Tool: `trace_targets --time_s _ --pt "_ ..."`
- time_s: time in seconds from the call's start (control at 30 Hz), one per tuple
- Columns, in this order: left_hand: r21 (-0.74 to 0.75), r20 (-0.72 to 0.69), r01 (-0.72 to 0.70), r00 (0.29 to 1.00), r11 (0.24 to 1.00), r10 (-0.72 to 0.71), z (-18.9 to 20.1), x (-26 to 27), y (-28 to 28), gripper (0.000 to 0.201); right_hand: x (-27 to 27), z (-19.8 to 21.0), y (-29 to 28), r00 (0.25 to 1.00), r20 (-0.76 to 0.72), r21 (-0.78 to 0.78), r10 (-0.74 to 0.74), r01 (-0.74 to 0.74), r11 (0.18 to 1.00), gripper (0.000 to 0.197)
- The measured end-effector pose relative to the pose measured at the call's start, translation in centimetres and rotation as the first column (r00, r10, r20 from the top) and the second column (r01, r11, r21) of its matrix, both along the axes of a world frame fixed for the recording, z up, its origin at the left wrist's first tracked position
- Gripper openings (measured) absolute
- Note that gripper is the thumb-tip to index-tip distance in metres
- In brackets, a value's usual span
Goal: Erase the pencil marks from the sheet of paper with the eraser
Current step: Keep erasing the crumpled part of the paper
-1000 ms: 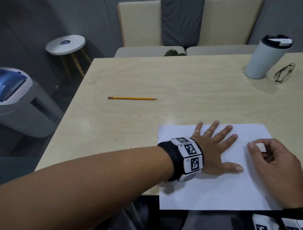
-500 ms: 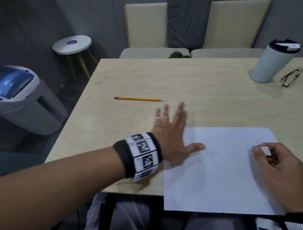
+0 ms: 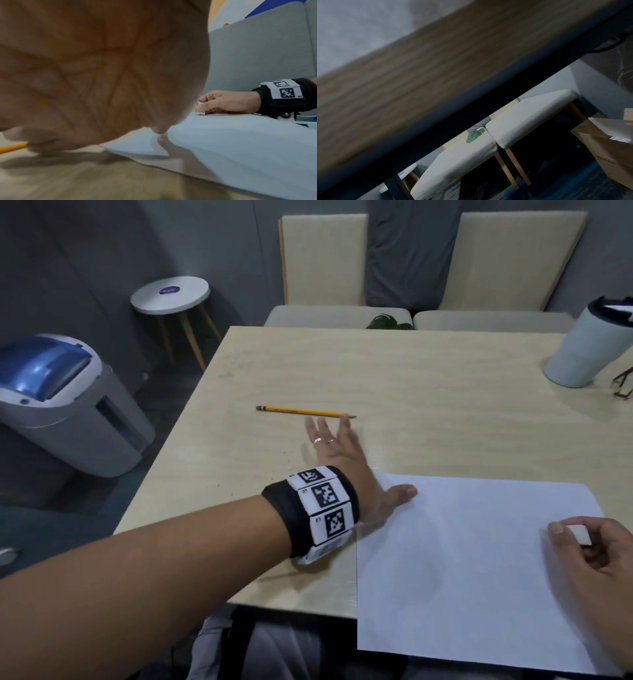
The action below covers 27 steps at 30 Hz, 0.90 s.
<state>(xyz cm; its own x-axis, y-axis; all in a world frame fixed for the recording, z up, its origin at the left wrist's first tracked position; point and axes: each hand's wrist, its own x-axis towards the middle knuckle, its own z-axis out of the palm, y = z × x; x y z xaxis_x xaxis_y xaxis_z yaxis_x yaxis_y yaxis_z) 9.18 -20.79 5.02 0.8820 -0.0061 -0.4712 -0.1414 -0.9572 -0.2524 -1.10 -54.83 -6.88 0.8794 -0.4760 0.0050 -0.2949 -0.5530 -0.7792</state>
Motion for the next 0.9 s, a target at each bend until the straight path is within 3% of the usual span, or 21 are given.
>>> trace_targets --time_s 0.1,0.17,0.27,0.4,0.47,0.53,0.57,0.63,0.73,0.8,0.9 --pt "-0.308 0.060 0.231 0.973 0.923 -0.224 -1.5 1.5 -2.3 0.119 -0.1 0.1 0.0 1.000 -0.005 0.032 0.002 -0.002 0.999 0.070" --pt "-0.403 0.034 0.343 0.932 0.848 -0.360 -2.5 2.4 -3.5 0.108 -0.3 -0.4 -0.5 1.000 0.013 0.054 -0.008 0.008 0.999 0.066" --pt "-0.378 -0.014 0.275 0.953 0.884 -0.302 -3.3 2.9 -2.8 0.104 0.1 -1.3 -1.5 0.999 0.037 0.077 -0.028 0.025 0.997 0.064" --pt "-0.205 -0.047 0.066 0.996 0.977 -0.077 -2.6 2.7 2.0 0.120 0.9 -2.2 -2.2 0.997 0.058 0.123 -0.051 0.043 0.991 0.068" --pt "-0.102 -0.037 -0.025 0.999 0.995 0.021 -1.7 2.1 4.2 0.126 1.0 -3.1 -3.2 0.996 0.056 0.110 -0.063 0.056 0.992 0.061" --pt "-0.116 0.013 -0.058 0.998 0.992 0.060 -1.0 1.1 4.8 0.126 1.1 -5.6 -4.8 0.996 0.031 0.073 -0.078 0.076 0.994 0.059" --pt "-0.174 0.044 -0.017 0.999 0.985 0.025 -0.7 0.3 4.6 0.123 0.9 -6.0 -5.2 0.994 0.037 0.020 -0.101 0.100 0.995 0.061" --pt "-0.328 0.087 0.197 0.980 0.924 -0.178 -0.9 -1.8 3.5 0.111 0.5 -5.4 -5.1 0.996 0.052 0.013 -0.077 0.076 0.997 0.056" --pt "-0.422 0.045 0.492 0.850 0.761 -0.525 -1.9 -5.3 2.7 0.092 0.0 -1.7 -1.5 0.996 0.009 -0.017 -0.092 0.092 0.996 0.037" --pt "-0.414 -0.010 0.481 0.847 0.773 -0.532 -2.6 -6.8 3.7 0.092 -0.4 -0.6 -0.3 0.994 -0.001 -0.042 -0.110 0.109 0.993 0.036" --pt "-0.204 0.028 0.319 0.947 0.925 -0.321 -3.0 -7.7 5.9 0.105 0.0 -2.3 -3.1 0.994 0.010 -0.058 -0.106 0.107 0.993 0.046"
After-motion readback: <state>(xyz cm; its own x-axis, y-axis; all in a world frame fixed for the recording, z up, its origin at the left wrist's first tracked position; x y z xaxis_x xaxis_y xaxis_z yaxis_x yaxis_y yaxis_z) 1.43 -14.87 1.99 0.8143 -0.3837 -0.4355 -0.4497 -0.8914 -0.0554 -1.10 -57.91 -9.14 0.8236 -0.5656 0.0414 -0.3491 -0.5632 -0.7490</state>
